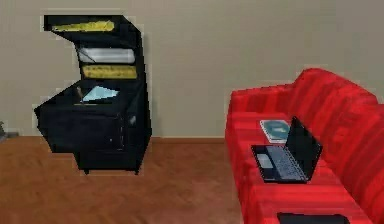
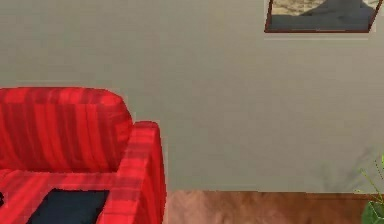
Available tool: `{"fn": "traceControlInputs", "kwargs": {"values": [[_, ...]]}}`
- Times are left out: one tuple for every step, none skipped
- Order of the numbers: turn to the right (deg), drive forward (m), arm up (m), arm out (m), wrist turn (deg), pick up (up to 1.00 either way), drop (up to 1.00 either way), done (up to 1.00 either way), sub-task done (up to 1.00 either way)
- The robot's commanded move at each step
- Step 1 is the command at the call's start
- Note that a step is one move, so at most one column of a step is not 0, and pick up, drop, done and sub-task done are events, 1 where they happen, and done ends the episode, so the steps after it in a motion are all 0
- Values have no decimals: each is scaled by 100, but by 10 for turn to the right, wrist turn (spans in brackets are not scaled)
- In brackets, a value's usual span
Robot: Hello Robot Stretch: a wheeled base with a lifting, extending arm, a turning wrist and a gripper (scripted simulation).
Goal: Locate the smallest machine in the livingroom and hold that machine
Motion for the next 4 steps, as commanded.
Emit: {"fn": "traceControlInputs", "kwargs": {"values": [[0,70,0,0,0,0,0,0,0],[-450,0,0,0,0,0,0,0,0],[-450,0,0,0,0,0,0,0,0],[-240,0,0,0,0,0,0,0,0]]}}
